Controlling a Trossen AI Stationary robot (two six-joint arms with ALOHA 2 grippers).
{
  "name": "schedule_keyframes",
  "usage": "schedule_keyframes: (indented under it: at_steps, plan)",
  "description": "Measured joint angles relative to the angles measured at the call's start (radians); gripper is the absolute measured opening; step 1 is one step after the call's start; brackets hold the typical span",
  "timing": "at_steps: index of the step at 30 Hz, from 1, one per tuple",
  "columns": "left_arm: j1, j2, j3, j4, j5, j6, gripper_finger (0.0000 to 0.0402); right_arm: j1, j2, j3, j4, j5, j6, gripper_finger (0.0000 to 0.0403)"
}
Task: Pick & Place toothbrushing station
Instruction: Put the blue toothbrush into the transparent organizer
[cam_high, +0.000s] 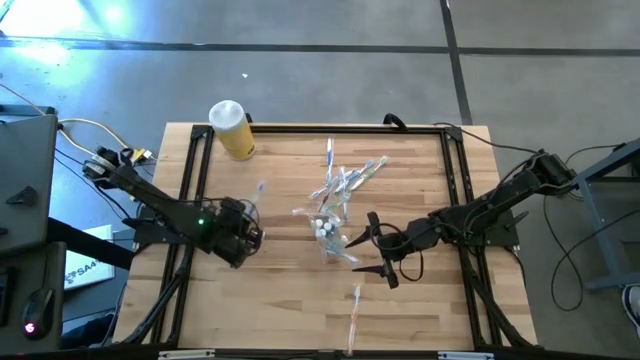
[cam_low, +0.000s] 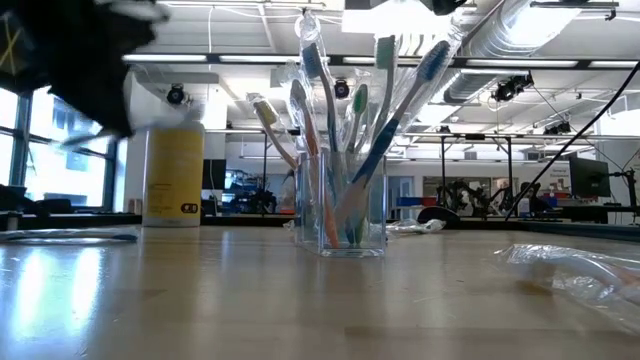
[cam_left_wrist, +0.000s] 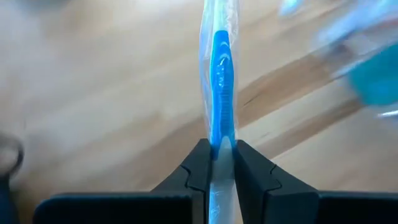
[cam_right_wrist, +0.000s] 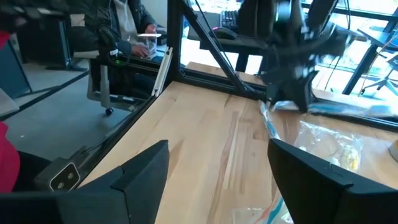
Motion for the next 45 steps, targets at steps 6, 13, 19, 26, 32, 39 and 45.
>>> schedule_keyframes:
  at_steps: [6, 13, 19, 26, 32, 39, 45]
  plan:
    - [-0.059, 0.008, 0.229, 0.009, -0.189, 0.288, 0.0036, 0.0, 0.0, 0.0, 0.037, 0.0, -0.004, 0.0265]
    - [-0.173, 0.071, 0.388, 0.139, -0.329, 0.661, 0.0036, 0.0, 0.0, 0.0, 0.1, 0.0, -0.062, 0.0265]
    - [-0.182, 0.168, 0.38, 0.584, -0.315, 1.153, 0.0036, 0.0, 0.0, 0.0, 0.226, 0.0, -0.14, 0.0265]
    - [-0.13, 0.295, 0.379, 0.911, -0.23, 1.459, 0.0036, 0.0, 0.0, 0.001, 0.337, 0.0, -0.181, 0.0265]
    - [-0.032, 0.349, 0.378, 1.018, -0.078, 1.518, 0.0036, 0.0, 0.021, 0.001, 0.358, 0.0, -0.188, 0.0265]
    - [0.041, 0.36, 0.378, 1.056, 0.043, 1.522, 0.0036, 0.0, 0.034, 0.001, 0.361, 0.0, -0.187, 0.0264]
    - [0.035, 0.36, 0.378, 1.078, 0.038, 1.548, 0.0036, 0.0, 0.034, 0.001, 0.355, 0.0, -0.188, 0.0236]
